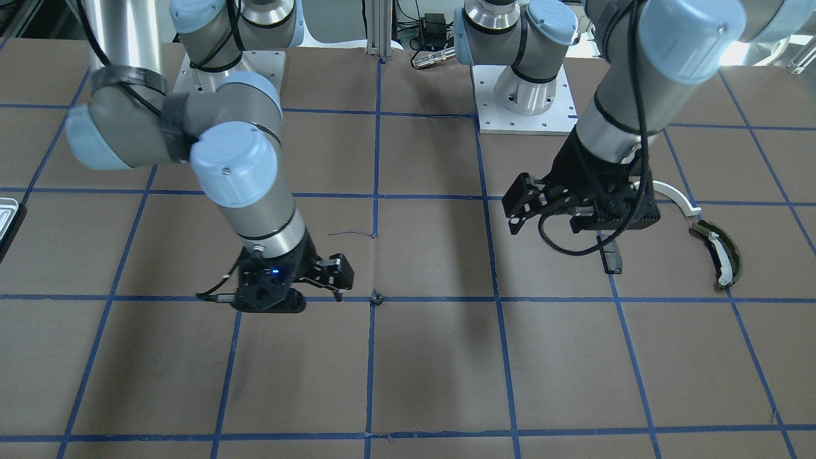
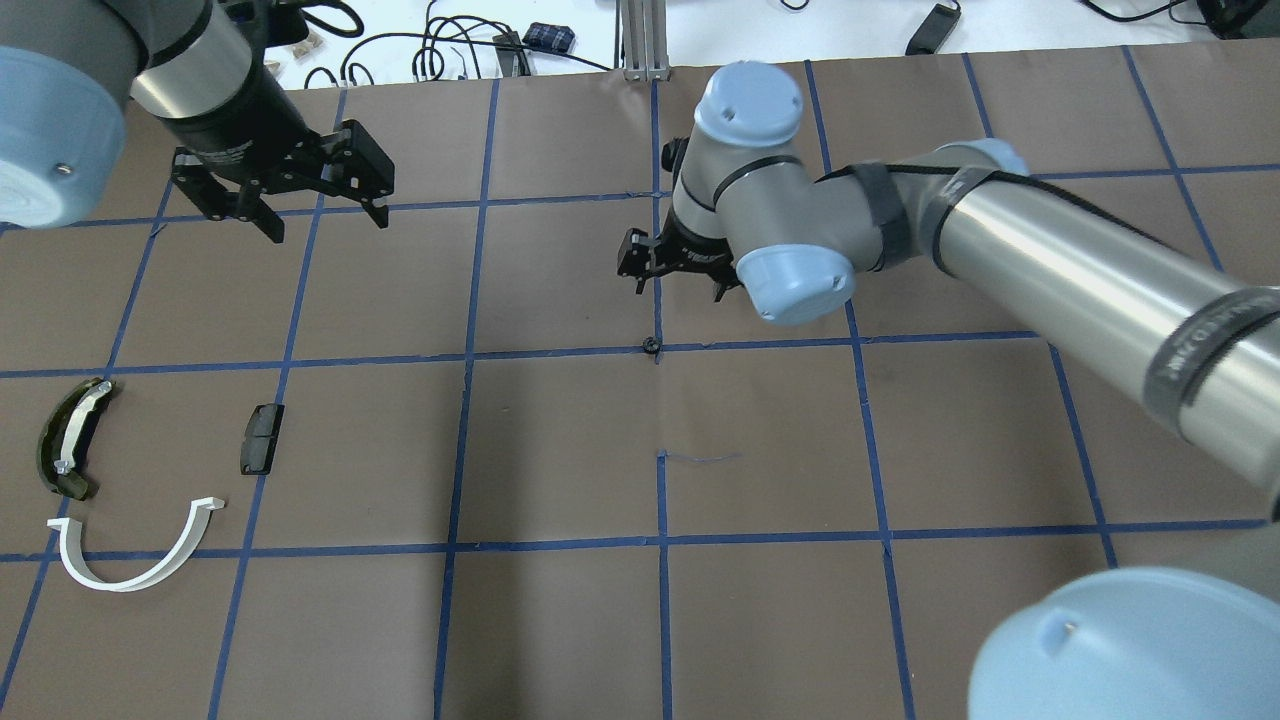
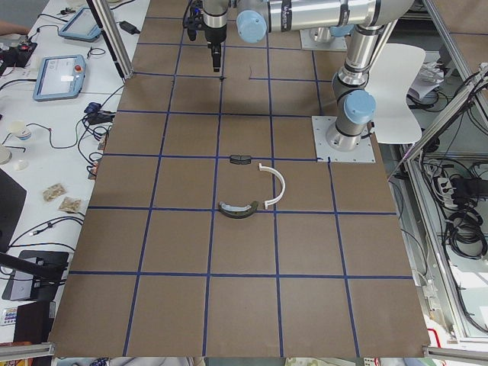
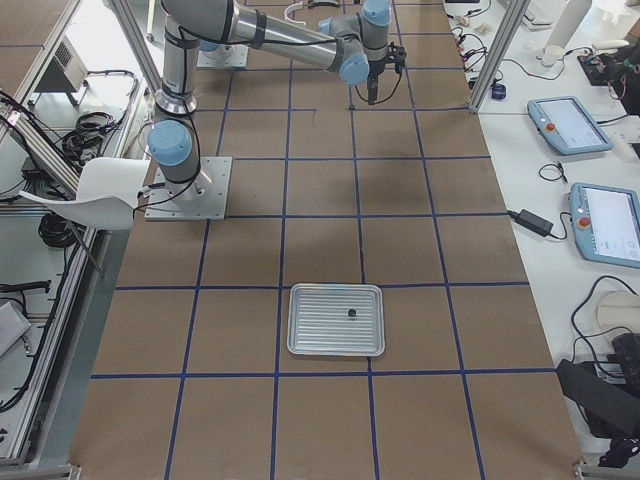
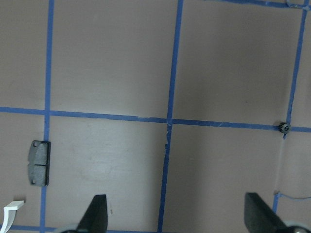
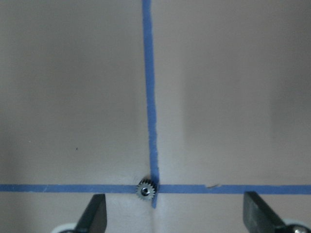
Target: Place bearing gear from tray to pile
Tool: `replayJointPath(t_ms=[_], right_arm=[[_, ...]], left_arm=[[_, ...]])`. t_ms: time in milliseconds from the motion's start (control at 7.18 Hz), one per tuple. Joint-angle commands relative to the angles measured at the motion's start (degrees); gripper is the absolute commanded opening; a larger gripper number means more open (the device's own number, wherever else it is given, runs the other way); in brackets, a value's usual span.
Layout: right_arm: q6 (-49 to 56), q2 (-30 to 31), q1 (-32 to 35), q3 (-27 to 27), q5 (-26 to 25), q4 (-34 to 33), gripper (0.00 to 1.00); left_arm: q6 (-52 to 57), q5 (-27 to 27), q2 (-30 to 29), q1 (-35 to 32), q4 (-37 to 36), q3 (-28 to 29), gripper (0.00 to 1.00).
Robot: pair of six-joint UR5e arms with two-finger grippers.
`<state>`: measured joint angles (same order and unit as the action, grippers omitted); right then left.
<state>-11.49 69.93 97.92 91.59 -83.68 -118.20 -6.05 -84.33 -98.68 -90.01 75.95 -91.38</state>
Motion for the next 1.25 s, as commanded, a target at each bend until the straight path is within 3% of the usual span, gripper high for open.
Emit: replayJointPath(t_ms=[0,278,418,696,975,1114], right_arm=[[14.0,6.7,-8.8,-1.4,-4.1,9.9,1.0],[26.1,10.7,-17.6,-1.3,-6.6,14.0,1.0],[34.3,11.4,-23.2,-1.2,-6.6,14.6,1.0],[51.1,10.9,-35.7,-0.9,-6.6,14.3,1.0],[67.6,6.3,-46.4,-1.4,-6.3,12.6,1.0],[73.5,2.3,-50.9,-1.4,-6.3,7.2,1.0]], left_arm=[[-9.9,-1.6,-8.9,-8.2,-10.9,-1.2,1.0],[-18.0,-4.2,-18.0,-15.2,-22.0,-1.5,1.0],[-20.6,-6.8,-21.1,-18.9,-23.6,-2.2,1.0],[-21.8,-6.7,-26.5,-21.7,-30.1,-1.5,1.0],[-22.8,-6.9,-27.5,-24.1,-30.1,-2.3,1.0],[-22.7,-7.1,-27.4,-24.2,-29.8,-2.3,1.0]])
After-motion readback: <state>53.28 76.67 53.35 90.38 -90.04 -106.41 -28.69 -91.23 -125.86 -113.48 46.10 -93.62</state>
